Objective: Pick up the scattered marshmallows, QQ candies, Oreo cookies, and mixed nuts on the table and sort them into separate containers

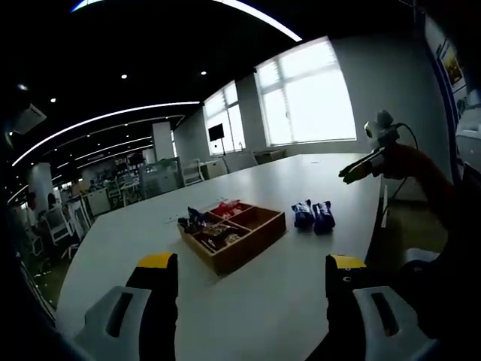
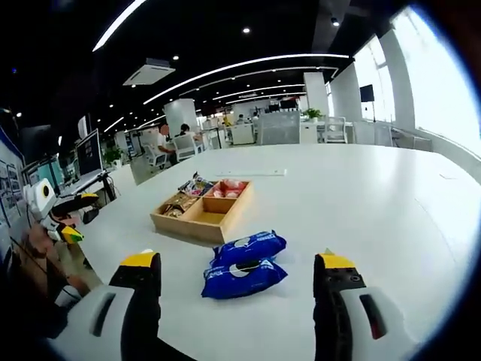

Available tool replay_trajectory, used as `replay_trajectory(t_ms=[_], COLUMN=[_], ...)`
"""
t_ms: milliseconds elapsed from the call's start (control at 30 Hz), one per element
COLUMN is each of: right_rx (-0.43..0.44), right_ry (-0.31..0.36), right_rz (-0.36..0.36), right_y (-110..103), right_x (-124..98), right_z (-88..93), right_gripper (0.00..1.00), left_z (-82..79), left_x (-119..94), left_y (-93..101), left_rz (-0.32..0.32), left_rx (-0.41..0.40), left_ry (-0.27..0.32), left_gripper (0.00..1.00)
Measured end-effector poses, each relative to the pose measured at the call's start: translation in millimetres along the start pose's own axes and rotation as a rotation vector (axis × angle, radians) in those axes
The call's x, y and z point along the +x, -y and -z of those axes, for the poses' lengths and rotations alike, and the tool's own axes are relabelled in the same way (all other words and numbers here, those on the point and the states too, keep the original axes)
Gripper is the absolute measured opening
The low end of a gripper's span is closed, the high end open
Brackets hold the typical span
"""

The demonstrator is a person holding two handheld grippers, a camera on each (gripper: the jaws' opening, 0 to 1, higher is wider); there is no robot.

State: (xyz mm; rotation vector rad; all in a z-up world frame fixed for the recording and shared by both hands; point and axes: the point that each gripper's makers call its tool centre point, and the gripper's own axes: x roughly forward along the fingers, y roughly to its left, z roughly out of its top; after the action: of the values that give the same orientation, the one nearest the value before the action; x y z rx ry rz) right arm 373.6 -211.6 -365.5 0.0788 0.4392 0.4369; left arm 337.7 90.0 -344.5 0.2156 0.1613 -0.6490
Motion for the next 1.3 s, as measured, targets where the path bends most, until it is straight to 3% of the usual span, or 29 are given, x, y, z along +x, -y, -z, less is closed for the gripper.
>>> replay_trajectory(t_ms=[567, 733, 1300], right_rx=[-0.001, -0.002, 0.038], right_ry=[-0.042, -0.051, -0.096], right_rz=[0.010, -0.007, -0.028], right_y=[3.1, 1.1, -0.7], right_x=[5.5, 8.0, 24.1], right_z=[11.6, 14.1, 28.6], right_gripper=[0.76, 0.62, 0.56], left_z=[-1.0, -0.4, -1.8], left_x=[-2.9, -3.3, -2.5], left_y=[-1.5, -1.6, -1.1], left_rz=[-0.007, -0.008, -0.004], left_rx=[0.004, 0.005, 0.006], left_ry=[0.001, -0.003, 0.002], left_gripper=[0.84, 0.84, 0.84])
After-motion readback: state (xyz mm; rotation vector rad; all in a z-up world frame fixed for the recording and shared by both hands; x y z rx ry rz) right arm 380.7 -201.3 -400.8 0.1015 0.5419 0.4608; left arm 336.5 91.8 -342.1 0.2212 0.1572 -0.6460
